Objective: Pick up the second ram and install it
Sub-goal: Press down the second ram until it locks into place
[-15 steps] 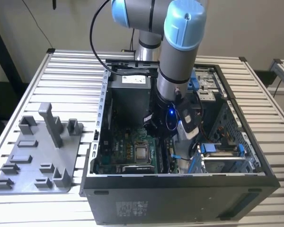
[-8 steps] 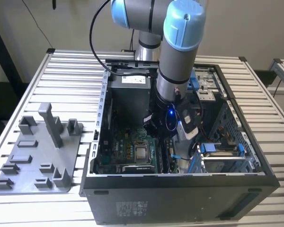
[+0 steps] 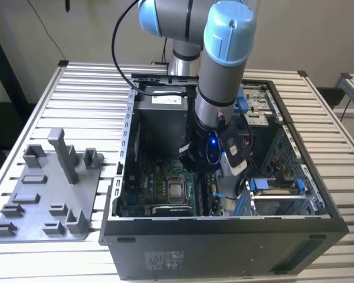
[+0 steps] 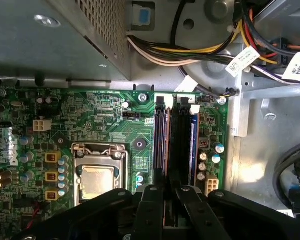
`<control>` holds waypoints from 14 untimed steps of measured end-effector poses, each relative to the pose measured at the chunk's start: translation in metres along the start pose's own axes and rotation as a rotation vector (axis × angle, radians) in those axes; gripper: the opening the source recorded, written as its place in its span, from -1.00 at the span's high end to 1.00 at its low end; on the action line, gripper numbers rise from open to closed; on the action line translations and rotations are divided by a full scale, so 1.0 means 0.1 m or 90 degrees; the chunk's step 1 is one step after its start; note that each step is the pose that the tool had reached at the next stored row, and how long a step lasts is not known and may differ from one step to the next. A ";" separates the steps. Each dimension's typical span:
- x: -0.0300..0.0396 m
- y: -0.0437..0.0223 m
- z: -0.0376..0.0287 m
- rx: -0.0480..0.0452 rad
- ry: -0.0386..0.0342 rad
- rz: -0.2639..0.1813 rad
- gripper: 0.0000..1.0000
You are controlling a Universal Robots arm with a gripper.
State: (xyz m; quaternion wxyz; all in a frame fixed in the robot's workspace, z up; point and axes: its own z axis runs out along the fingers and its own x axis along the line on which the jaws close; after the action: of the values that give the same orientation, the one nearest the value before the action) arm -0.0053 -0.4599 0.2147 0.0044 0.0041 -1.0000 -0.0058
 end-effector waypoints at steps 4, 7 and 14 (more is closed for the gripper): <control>0.000 -0.001 -0.003 0.0005 0.0002 0.001 0.57; 0.001 -0.001 -0.059 0.0004 0.0002 0.003 0.57; 0.002 -0.001 -0.114 -0.0048 0.0001 0.006 0.57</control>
State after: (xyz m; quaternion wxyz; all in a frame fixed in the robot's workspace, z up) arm -0.0053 -0.4600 0.2261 0.0045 -0.0006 -0.9999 -0.0096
